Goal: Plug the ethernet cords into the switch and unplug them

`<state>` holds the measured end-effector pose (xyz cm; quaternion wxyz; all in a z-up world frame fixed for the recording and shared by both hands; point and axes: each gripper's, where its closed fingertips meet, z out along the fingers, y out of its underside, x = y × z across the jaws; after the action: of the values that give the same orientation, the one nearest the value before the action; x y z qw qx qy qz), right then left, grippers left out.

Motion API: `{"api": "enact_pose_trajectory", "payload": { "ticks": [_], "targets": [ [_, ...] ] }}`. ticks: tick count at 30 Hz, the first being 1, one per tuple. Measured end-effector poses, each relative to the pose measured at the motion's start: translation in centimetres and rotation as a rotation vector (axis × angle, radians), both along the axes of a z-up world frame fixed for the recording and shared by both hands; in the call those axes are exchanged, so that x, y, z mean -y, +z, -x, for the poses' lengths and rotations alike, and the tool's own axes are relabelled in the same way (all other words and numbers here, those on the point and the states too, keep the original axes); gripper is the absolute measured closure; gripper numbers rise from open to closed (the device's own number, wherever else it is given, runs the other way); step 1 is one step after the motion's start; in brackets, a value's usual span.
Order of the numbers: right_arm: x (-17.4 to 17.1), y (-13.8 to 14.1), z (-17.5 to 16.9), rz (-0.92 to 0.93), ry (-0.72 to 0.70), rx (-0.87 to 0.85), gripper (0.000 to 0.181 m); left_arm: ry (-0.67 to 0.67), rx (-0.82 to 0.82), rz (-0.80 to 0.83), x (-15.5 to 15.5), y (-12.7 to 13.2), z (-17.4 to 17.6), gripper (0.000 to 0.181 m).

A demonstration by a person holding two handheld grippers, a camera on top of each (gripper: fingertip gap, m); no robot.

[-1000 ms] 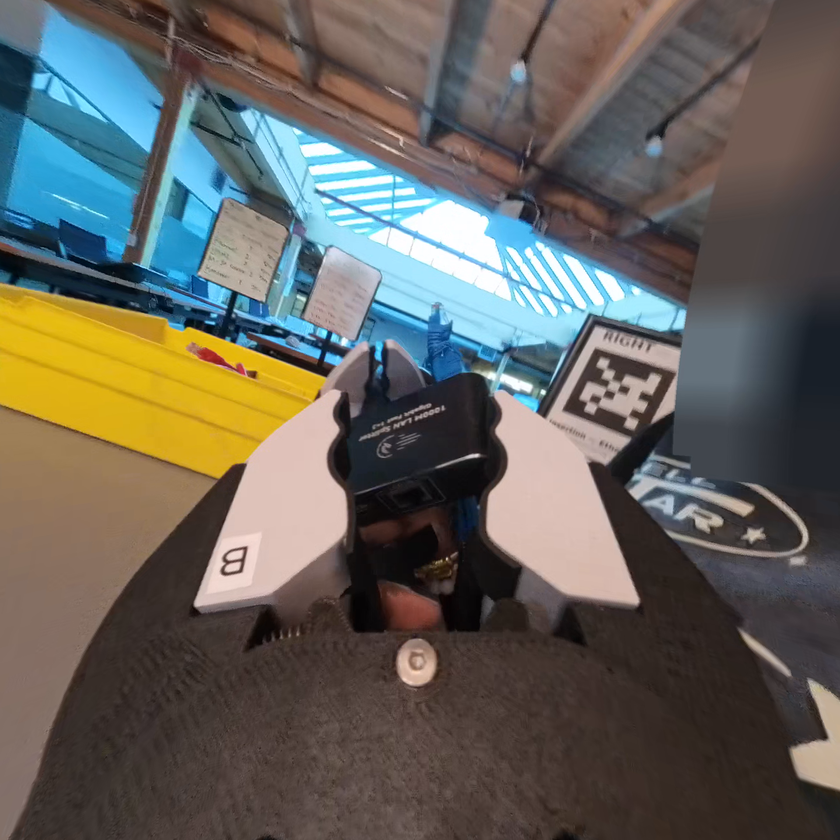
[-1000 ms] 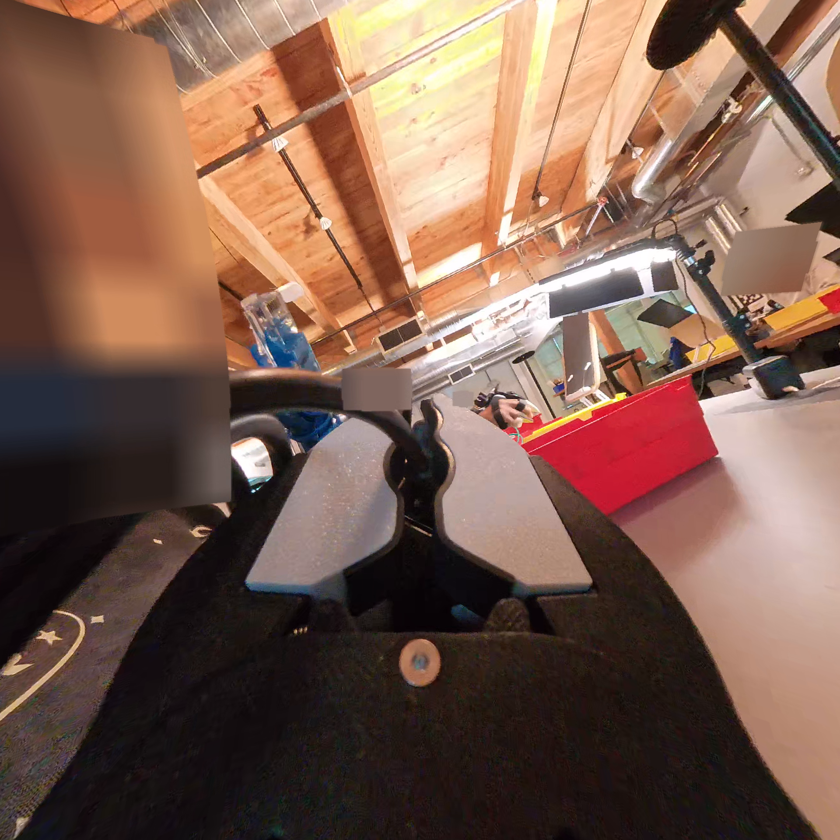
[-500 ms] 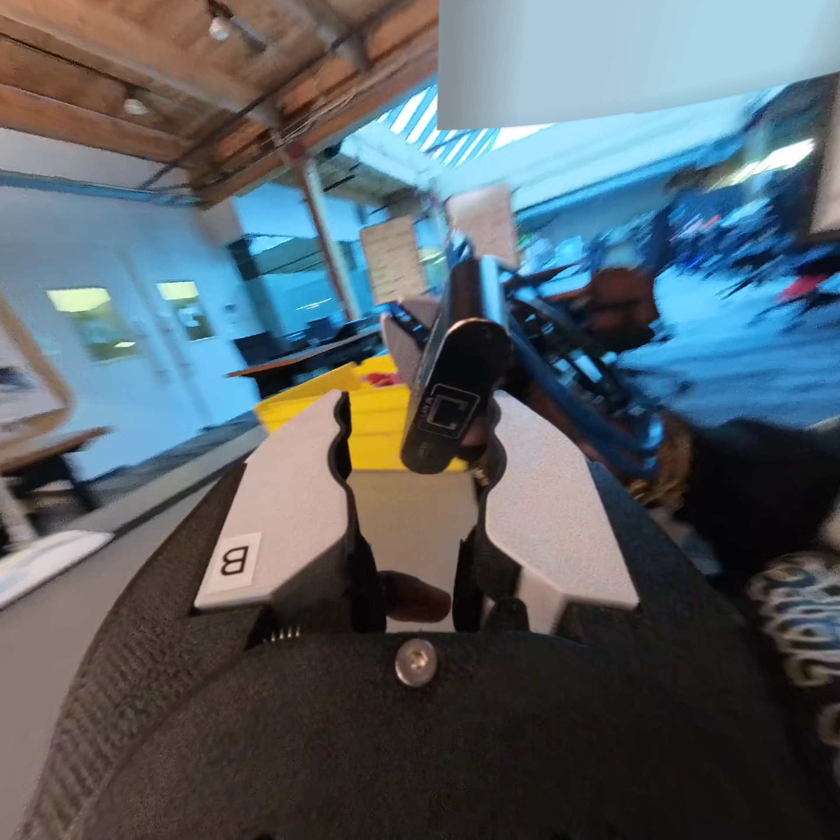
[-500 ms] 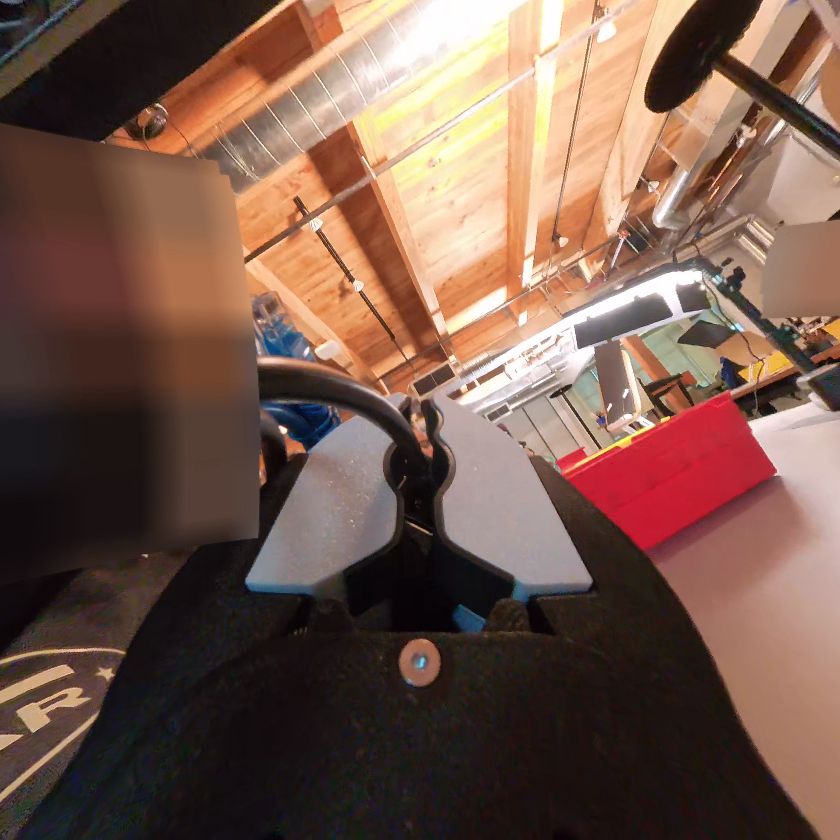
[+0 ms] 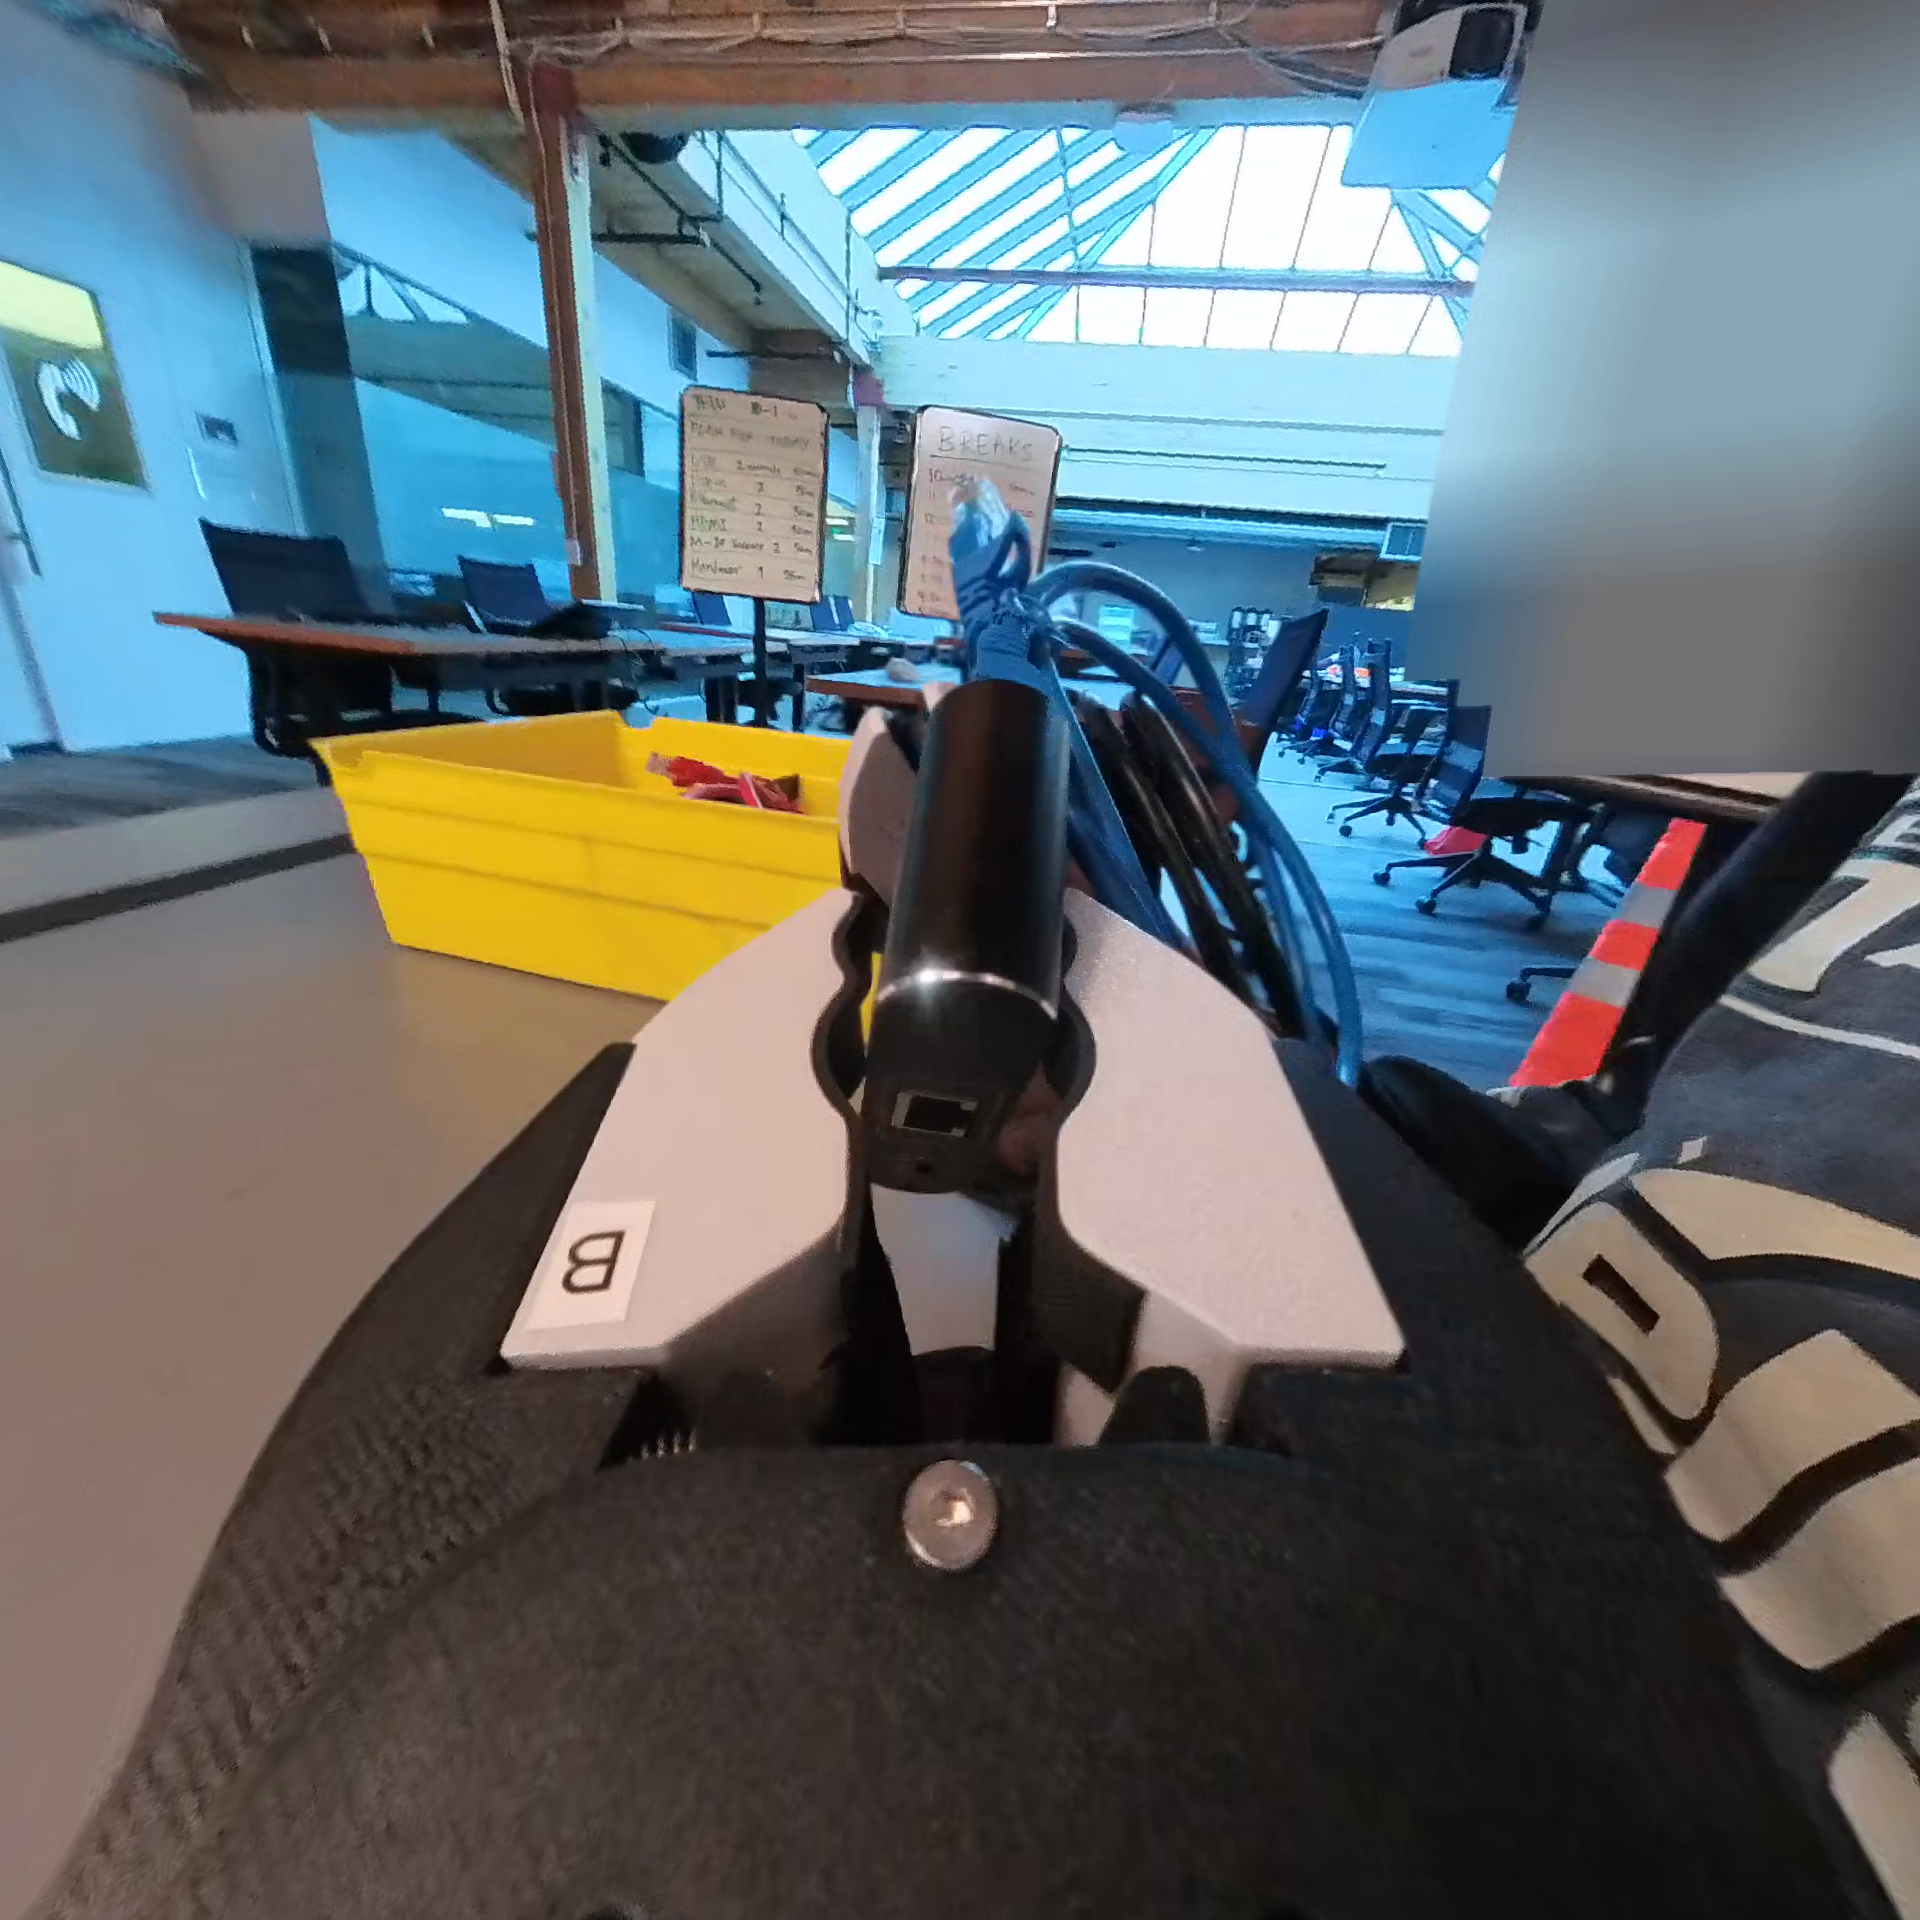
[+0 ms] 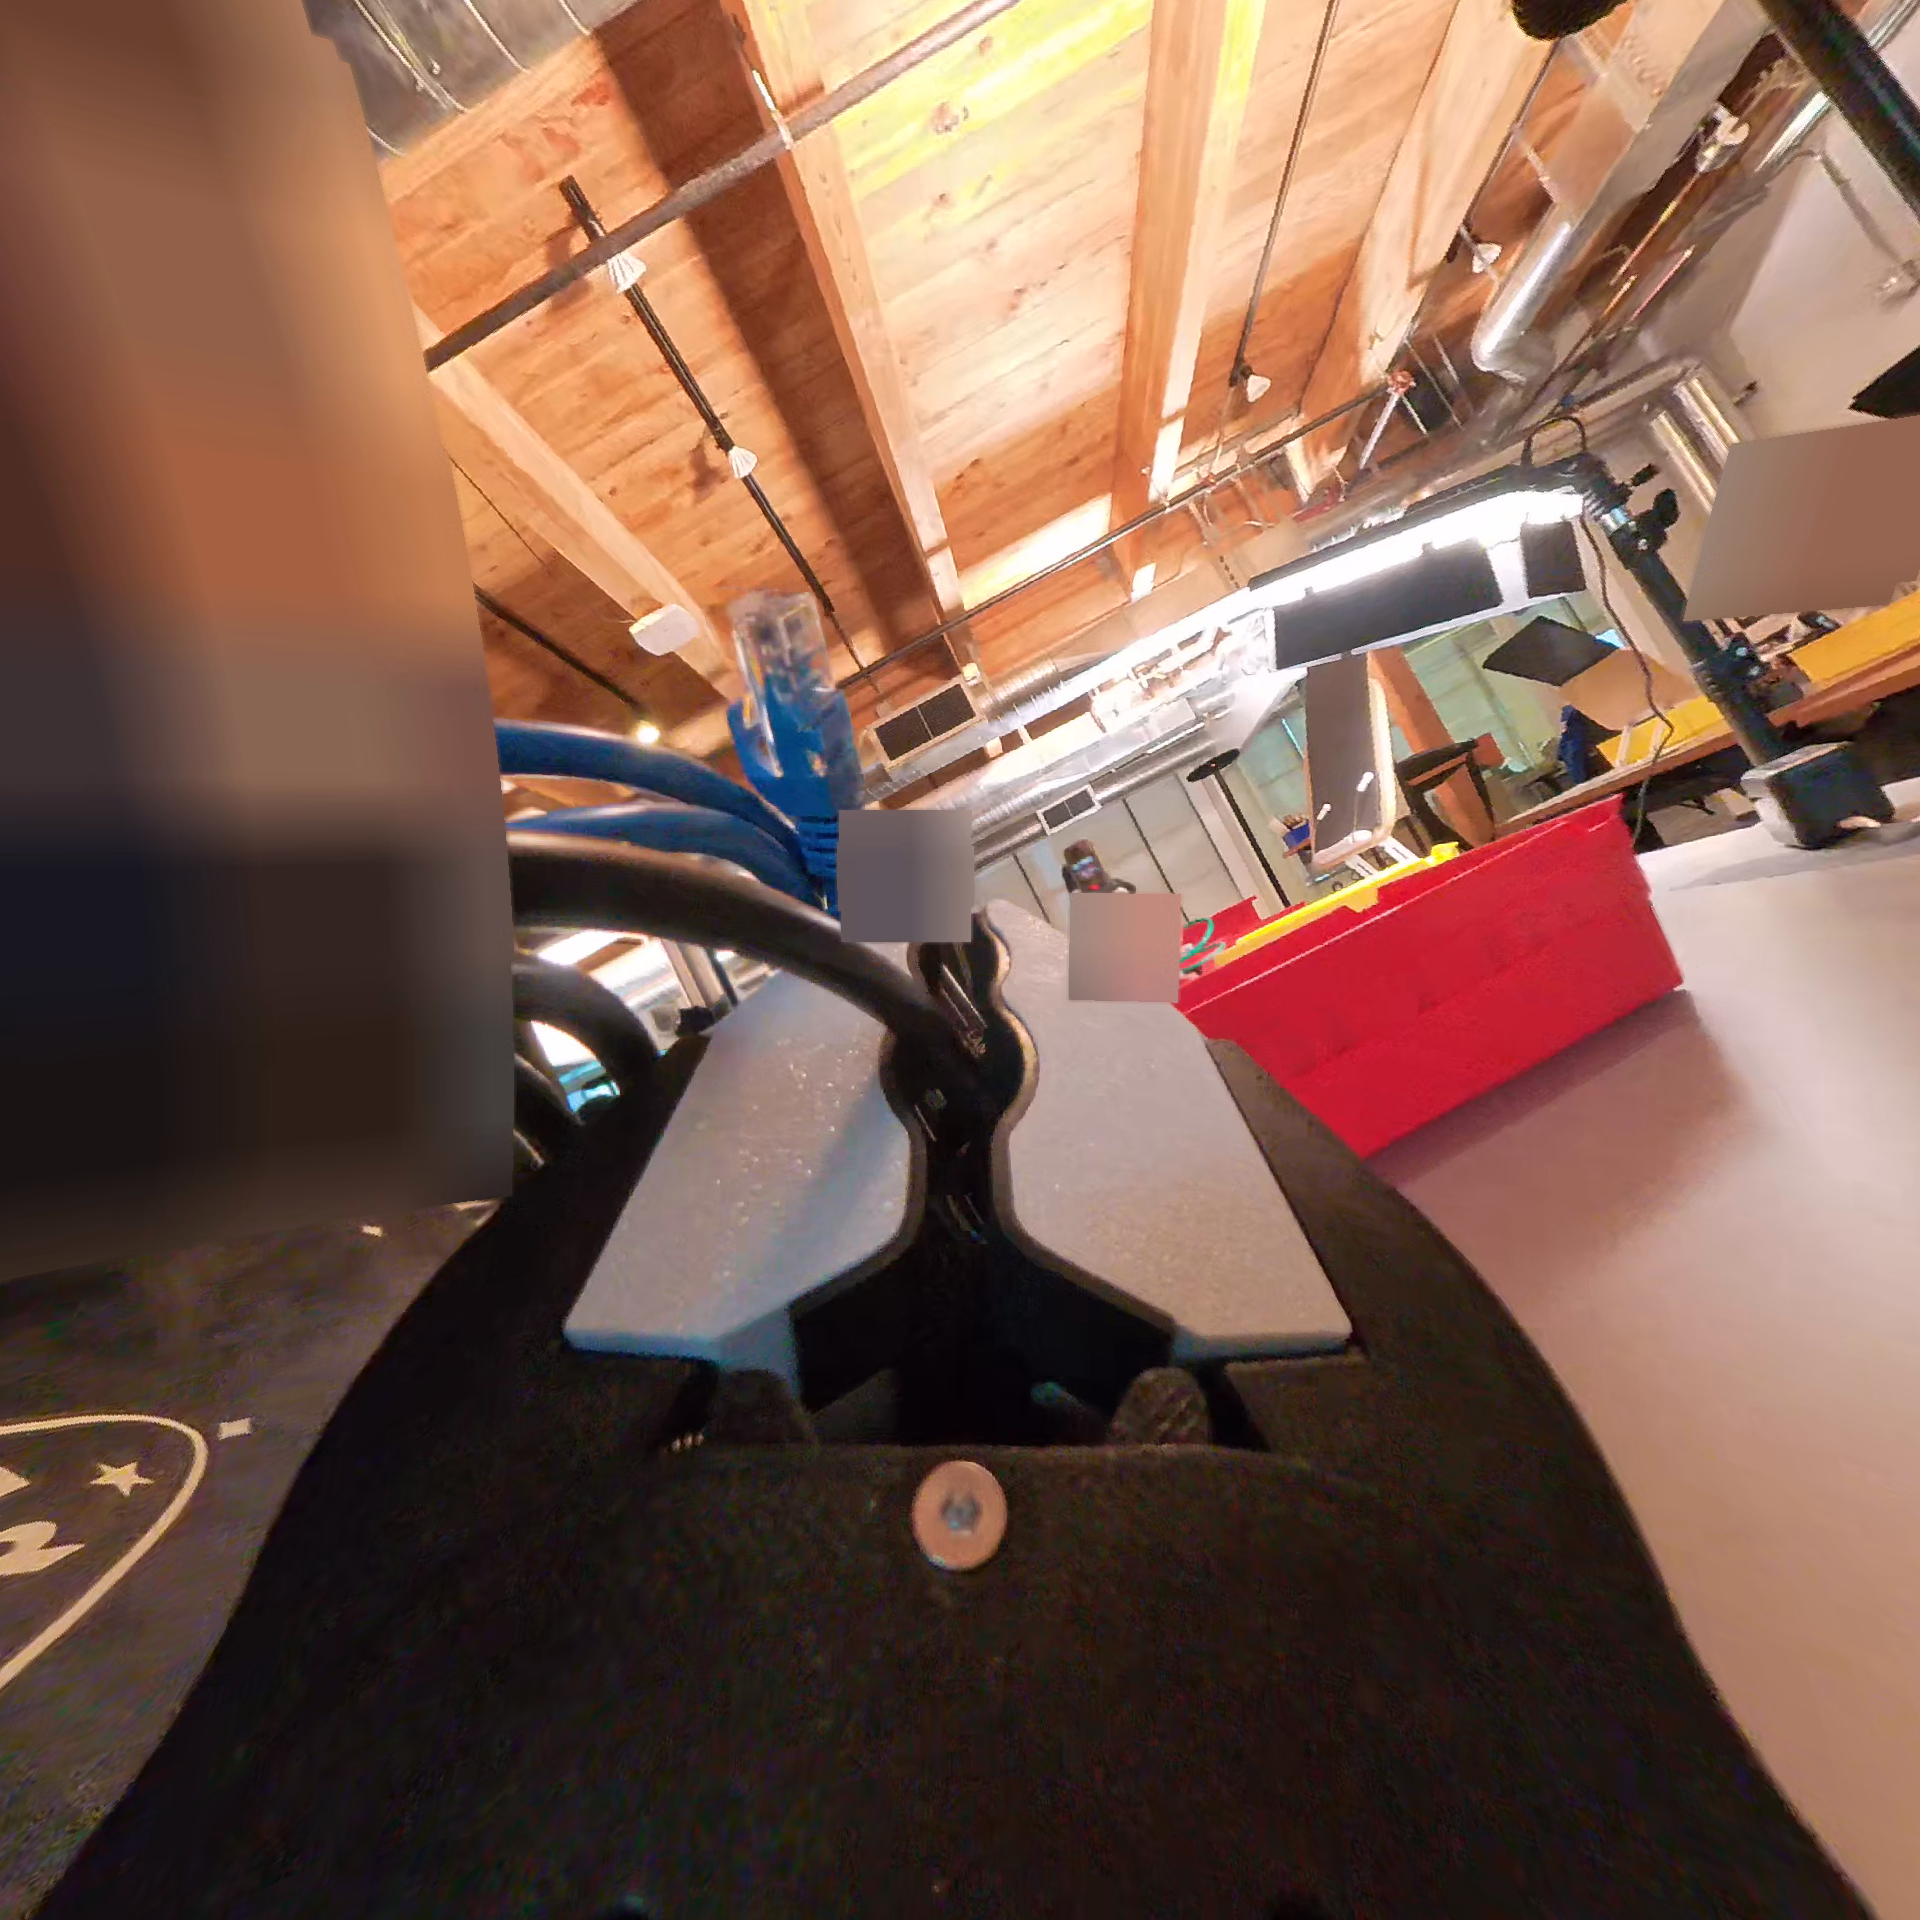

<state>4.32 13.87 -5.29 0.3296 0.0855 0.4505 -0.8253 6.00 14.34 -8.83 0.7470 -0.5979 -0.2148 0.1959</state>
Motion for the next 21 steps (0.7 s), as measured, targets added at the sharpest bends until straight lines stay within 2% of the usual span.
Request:
{"api": "enact_pose_trajectory", "payload": {
  "ticks": [2,4,7,9,14,17,21],
  "targets": [
    [0.3,-0.2,-0.2,-0.03,-0.021,-0.032,0.18,-0.026,0.037,-0.049,0.3,0.3,-0.1,0.153],
    [1.0,-0.4,-0.9,-0.076,-0.028,-0.085,0.178,-0.065,0.068,-0.177,1.2,1.3,-0.2,0.155],
    [1.5,-0.6,-2.1,-0.137,-0.067,-0.206,0.158,-0.127,0.126,-0.364,2.9,2.5,-0.2,0.155],
    [1.8,-1.0,-2.6,-0.217,-0.094,-0.293,0.156,-0.155,0.126,-0.42,3.4,3.0,-0.3,0.155],
    [1.4,-2.3,-2.8,-0.4,-0.115,-0.434,0.152,-0.216,0.079,-0.46,3.6,3.9,-1.3,0.155],
    [1.0,-2.7,-3.5,-0.417,-0.079,-0.475,0.166,-0.214,0.085,-0.438,3.3,3.6,-1.2,0.155],
    [1.4,-3.5,-4.2,-0.444,-0.031,-0.499,0.166,-0.227,0.082,-0.443,3.3,3.7,-1.4,0.155]
  ]
}}
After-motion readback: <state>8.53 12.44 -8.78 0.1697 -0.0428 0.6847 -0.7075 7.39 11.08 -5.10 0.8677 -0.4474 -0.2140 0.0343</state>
